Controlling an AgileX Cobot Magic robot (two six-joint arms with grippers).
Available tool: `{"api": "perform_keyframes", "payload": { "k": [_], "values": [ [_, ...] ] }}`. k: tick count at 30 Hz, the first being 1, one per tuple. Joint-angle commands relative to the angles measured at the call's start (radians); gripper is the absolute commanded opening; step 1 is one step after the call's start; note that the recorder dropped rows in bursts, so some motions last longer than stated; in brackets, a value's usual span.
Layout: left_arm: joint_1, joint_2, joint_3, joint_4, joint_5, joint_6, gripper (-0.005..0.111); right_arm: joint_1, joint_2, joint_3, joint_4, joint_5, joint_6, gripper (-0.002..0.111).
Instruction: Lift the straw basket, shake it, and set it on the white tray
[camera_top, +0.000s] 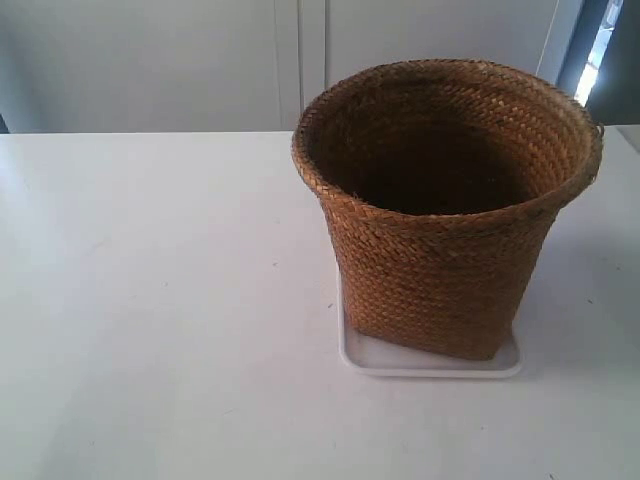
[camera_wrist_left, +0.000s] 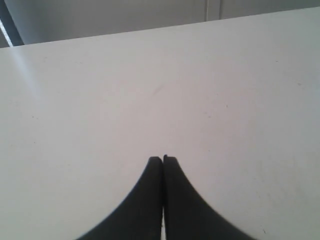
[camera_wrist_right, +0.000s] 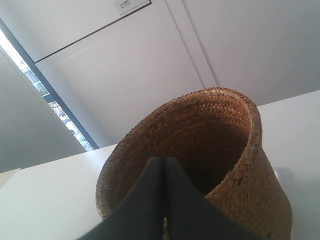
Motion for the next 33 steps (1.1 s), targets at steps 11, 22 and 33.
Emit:
{"api": "perform_keyframes", "payload": {
  "k": [11, 22, 33],
  "values": [
    [-0.047, -0.014, 0.046, -0.007, 0.049, -0.008, 0.000, -0.002, -0.004, 0.004, -0.007, -0.011, 0.000, 0.000],
    [-0.047, -0.014, 0.046, -0.007, 0.049, -0.008, 0.000, -0.002, -0.004, 0.004, -0.007, -0.011, 0.000, 0.000],
    [-0.047, -0.014, 0.046, -0.007, 0.049, -0.008, 0.000, -0.002, -0.004, 0.004, -0.020, -0.011, -0.007, 0.000]
  ]
}}
